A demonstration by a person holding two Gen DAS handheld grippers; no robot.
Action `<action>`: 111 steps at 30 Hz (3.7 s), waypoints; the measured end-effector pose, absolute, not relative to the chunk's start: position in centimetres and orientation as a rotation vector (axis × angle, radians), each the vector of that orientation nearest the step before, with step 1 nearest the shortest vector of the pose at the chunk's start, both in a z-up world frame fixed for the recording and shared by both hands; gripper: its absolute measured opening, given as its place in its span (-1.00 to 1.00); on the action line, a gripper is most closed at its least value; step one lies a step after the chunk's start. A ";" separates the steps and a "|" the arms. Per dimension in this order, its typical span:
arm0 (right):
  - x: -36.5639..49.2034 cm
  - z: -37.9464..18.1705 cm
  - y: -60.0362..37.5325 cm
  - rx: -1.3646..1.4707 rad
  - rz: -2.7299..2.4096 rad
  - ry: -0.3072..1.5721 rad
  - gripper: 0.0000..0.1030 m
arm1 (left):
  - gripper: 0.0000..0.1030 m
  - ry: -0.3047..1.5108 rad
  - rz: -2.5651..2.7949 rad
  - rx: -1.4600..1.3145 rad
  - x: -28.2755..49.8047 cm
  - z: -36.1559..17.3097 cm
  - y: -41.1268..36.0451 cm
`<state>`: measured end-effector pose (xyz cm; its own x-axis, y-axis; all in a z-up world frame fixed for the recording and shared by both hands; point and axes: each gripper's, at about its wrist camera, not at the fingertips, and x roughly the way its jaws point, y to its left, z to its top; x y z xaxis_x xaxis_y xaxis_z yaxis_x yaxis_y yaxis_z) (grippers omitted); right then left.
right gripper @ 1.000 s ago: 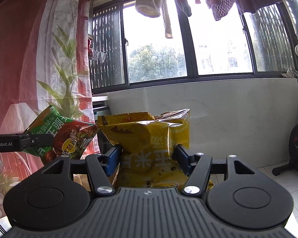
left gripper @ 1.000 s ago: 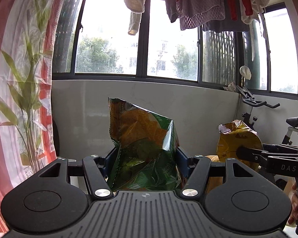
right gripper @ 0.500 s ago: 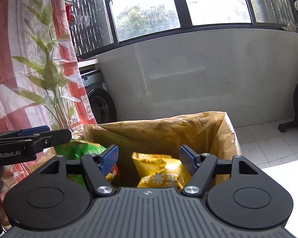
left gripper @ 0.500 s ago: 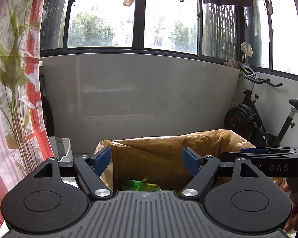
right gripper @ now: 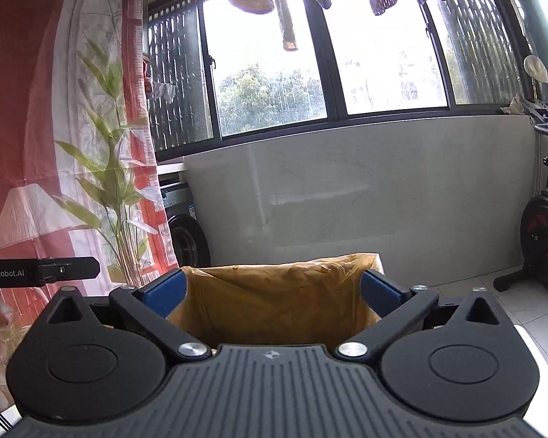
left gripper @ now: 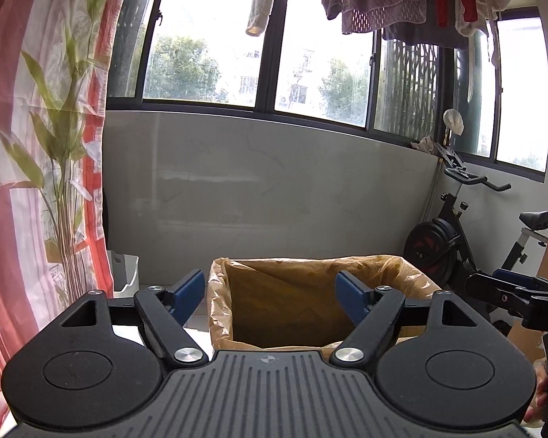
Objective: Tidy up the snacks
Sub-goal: 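Reach the left tool down and grasp the orange snack packet, then carry the orange packet into the box with the left tool while the right tool grasps a red packet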
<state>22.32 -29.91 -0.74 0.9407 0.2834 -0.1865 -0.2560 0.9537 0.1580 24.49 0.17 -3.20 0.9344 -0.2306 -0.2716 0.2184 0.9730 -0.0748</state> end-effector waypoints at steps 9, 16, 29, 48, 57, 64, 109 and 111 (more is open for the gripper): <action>16.0 -1.6 -29.6 0.122 0.252 0.166 1.00 | 0.56 0.303 -0.256 -0.046 18.6 -4.9 1.3; 11.7 -5.7 -28.8 0.142 0.241 0.161 1.00 | 0.56 0.378 -0.293 -0.063 15.6 -10.2 0.8; 8.4 -13.1 -29.0 0.101 0.187 0.269 1.00 | 0.56 0.566 -0.298 -0.081 15.0 -19.4 -0.4; 8.7 -19.0 -31.3 0.136 0.131 0.425 0.98 | 0.80 0.752 -0.343 -0.222 15.9 -25.6 -1.5; 9.1 -19.4 -31.5 0.145 0.133 0.454 0.96 | 0.73 0.762 -0.397 -0.249 16.5 -26.8 -2.5; 9.3 -19.5 -31.5 0.146 0.136 0.471 0.94 | -0.07 0.738 -0.480 -0.194 15.4 -25.5 -2.4; 8.0 -15.2 -35.8 0.008 0.044 0.467 -0.99 | -0.09 0.446 -0.359 -0.169 12.9 -19.2 0.9; 7.9 -13.8 -35.8 0.004 0.056 0.425 -0.99 | -0.09 0.417 -0.343 -0.157 13.1 -18.3 1.1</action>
<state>7.89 -35.79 -13.77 0.9095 0.0548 -0.4122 -0.0533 0.9985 0.0151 13.08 1.15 -18.32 0.8579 -0.3571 -0.3694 0.2932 0.9307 -0.2186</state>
